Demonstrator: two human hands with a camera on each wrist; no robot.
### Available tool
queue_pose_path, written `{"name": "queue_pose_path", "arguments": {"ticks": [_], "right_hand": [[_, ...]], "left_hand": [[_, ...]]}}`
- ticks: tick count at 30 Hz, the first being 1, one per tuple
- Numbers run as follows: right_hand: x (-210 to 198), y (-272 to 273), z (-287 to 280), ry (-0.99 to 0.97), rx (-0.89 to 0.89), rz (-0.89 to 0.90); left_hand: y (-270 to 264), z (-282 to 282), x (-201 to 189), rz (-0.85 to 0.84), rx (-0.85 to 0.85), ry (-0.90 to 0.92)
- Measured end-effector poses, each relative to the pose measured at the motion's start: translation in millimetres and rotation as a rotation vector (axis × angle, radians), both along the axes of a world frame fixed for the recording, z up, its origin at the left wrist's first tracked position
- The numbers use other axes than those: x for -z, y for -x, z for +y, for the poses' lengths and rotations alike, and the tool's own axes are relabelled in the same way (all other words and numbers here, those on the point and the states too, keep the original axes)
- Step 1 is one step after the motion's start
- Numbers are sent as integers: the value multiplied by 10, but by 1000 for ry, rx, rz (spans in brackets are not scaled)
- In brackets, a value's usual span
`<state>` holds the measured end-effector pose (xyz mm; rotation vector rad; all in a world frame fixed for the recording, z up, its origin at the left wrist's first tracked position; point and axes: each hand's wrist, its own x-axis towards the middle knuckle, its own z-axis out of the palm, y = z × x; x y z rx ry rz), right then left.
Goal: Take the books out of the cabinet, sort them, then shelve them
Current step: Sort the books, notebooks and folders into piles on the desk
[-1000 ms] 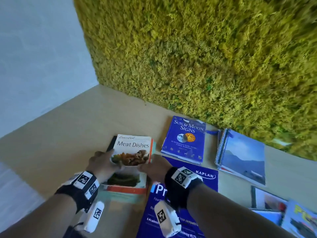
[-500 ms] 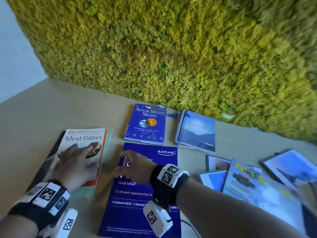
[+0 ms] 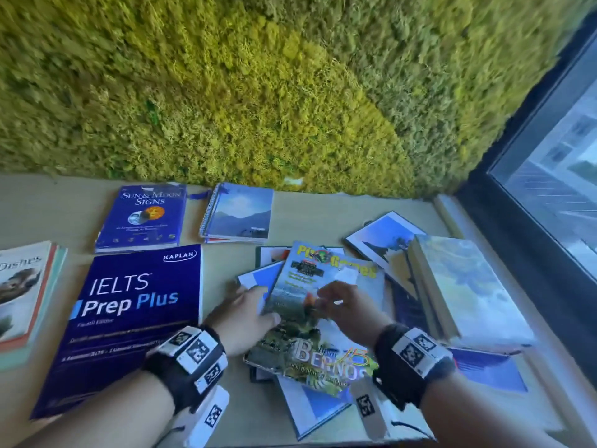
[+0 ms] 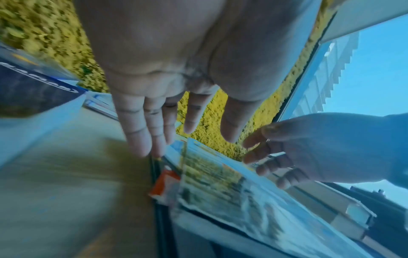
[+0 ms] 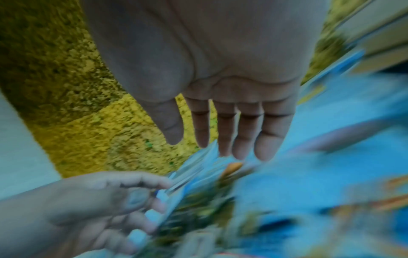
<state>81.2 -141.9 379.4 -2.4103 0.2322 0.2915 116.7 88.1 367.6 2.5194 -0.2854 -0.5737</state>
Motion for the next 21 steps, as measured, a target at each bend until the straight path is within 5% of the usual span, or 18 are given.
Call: {"name": "queue_pose_path", "arguments": {"ticks": [3,10,17,21], "right_hand": [[136,213,-506,191,154,95],[381,363,-734,132,209,100],[393,373,-652,57,191,36],[166,357,-451,75,167,-60]], "left_hand": [[-1,-187,69,50,-44,-112],[63,-220,97,115,-124,-127],[235,-195,106,352,-311,574],[335,-122,-15,248,-286,654]]}}
